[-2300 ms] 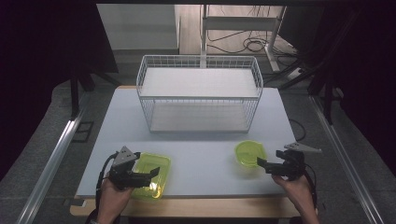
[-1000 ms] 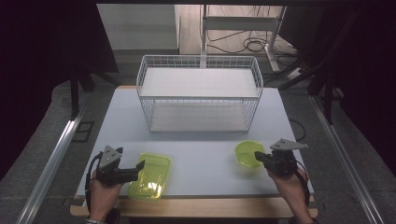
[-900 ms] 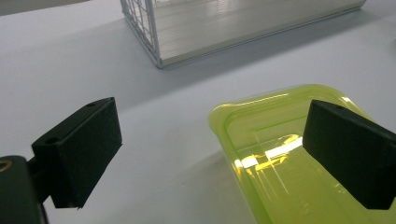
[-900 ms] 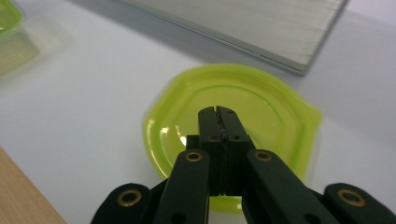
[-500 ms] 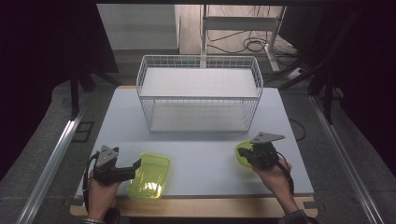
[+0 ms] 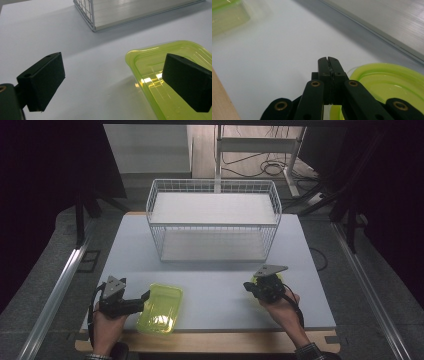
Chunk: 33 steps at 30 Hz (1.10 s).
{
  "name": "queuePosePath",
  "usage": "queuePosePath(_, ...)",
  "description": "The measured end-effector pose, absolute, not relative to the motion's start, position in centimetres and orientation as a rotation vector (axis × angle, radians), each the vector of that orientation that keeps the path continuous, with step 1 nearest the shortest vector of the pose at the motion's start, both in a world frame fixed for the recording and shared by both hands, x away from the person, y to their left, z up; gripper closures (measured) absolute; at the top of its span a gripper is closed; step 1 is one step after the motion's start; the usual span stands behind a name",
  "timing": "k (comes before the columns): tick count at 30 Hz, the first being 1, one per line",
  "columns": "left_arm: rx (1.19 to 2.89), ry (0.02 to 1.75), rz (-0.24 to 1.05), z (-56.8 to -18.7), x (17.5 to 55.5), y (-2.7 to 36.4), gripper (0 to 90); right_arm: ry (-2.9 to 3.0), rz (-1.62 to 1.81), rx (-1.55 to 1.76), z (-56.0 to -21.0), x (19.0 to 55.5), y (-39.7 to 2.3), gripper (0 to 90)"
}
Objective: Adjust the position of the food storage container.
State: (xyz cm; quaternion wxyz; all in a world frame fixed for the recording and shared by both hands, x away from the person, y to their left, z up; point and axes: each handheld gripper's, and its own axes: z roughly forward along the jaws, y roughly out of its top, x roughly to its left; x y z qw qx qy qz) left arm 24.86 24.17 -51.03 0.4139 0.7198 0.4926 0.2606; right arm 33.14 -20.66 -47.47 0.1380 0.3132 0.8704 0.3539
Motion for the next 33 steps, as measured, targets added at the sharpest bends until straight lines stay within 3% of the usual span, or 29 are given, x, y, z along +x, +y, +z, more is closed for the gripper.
queuePosePath(33, 1.833, 1.263, 0.674, -51.2, 24.7, 25.3, 5.3, 2.341, 1.005, 1.165, -47.3, 34.8, -28.8, 88.6)
